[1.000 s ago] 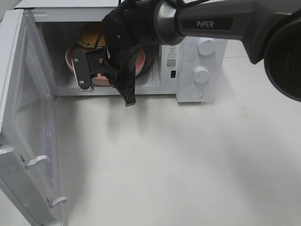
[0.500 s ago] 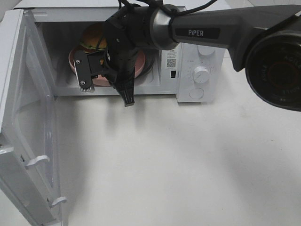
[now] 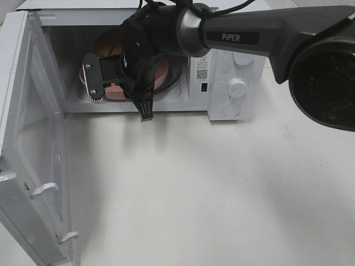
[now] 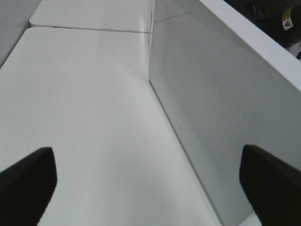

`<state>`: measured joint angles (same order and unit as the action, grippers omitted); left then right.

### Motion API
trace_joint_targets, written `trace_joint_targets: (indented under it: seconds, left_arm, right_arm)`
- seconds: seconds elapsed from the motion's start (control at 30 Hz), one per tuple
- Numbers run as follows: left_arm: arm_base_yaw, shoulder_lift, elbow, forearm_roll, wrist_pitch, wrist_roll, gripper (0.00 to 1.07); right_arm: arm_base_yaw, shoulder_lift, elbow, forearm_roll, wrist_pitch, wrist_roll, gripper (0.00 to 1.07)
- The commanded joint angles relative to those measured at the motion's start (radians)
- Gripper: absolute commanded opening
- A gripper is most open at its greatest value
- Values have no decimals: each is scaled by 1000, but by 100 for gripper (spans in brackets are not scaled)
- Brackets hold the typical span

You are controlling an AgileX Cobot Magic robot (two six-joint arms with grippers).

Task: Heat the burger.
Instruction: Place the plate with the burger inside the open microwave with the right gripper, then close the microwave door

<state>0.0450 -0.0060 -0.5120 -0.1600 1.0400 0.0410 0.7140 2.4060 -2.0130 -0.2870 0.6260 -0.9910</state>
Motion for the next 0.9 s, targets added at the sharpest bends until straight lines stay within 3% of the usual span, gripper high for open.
trace_joint_targets:
  seconds: [0.03,0.4,0.53,0.9]
  left_arm:
    - [4,-20,1,-3,-9,2,98]
    - [4,-20,1,-3,-9,2,98]
    - [4,-20,1,-3,-9,2,98]
    - [4,-20,1,-3,-9,2,98]
  right_arm:
    - [-5,-9,-4,-1,-11,11,42]
    - [-5,-70,120,-2,-93,31,64]
    - [-8,-129,240,-3,-225,68,76]
    - [-16,-240,432,-7,-389,63,77]
